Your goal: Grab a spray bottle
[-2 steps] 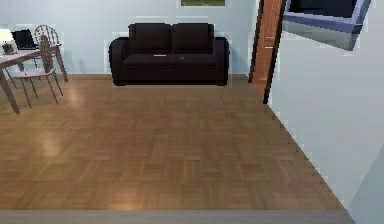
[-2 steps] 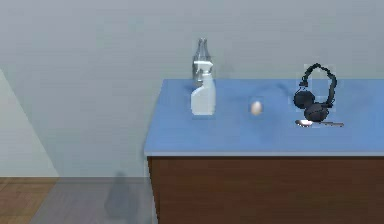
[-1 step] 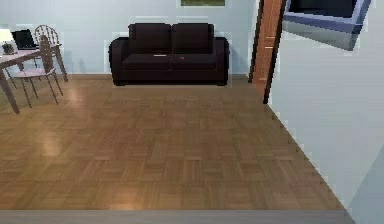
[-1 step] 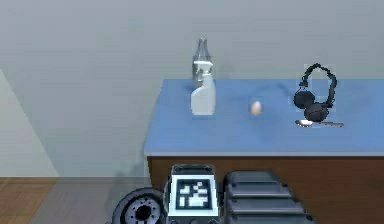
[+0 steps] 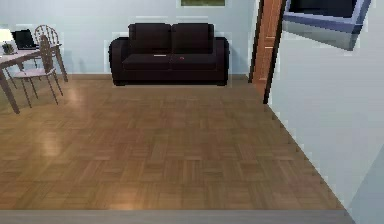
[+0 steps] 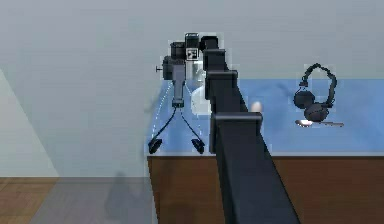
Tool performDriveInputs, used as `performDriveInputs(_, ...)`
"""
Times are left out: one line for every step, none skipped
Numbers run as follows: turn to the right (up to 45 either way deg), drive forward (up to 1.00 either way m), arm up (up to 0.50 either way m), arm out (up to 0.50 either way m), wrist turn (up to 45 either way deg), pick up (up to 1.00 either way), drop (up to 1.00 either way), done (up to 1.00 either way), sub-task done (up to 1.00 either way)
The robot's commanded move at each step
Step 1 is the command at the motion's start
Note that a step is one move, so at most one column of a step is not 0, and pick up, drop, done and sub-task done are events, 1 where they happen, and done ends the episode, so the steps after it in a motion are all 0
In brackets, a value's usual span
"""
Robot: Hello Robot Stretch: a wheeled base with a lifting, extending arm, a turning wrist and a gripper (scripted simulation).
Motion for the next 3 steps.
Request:
performDriveInputs(0.0, 0.0, 0.0, 0.0, 45.0, 0.0, 0.0, 0.0, 0.0)
performDriveInputs(0.0, 0.0, 0.0, 0.0, 45.0, 0.0, 0.0, 0.0, 0.0)
performDriveInputs(0.0, 0.0, 0.0, 0.0, 45.0, 0.0, 0.0, 0.0, 0.0)
